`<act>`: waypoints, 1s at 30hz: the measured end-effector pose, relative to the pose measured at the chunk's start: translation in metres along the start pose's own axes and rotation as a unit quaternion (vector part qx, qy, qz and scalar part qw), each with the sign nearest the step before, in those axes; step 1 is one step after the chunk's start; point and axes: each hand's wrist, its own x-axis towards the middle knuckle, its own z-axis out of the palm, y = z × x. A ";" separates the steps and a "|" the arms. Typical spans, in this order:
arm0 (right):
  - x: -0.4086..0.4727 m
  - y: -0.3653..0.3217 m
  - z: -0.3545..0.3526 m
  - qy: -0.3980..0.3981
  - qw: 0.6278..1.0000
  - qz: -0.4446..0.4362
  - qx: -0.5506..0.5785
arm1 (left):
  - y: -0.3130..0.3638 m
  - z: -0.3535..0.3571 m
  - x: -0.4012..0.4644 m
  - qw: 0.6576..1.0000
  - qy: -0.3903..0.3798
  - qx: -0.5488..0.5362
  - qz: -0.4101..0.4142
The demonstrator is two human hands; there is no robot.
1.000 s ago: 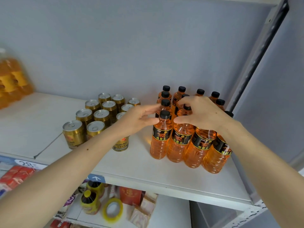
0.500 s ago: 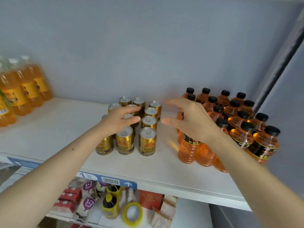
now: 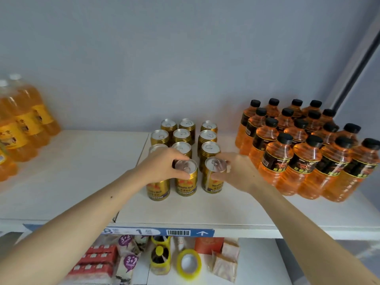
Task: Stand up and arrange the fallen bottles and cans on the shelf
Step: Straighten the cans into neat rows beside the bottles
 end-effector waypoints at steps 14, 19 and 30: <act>0.003 -0.008 0.001 0.005 0.999 0.023 -0.036 | 0.006 -0.002 -0.001 1.000 -0.029 -0.009 -0.002; 0.004 -0.010 0.001 -0.014 0.997 0.018 -0.079 | 0.007 -0.002 -0.003 0.999 -0.030 -0.013 -0.002; 0.010 -0.030 -0.002 -0.033 0.993 -0.108 -0.032 | -0.045 -0.034 -0.029 0.987 -0.010 -0.112 -0.118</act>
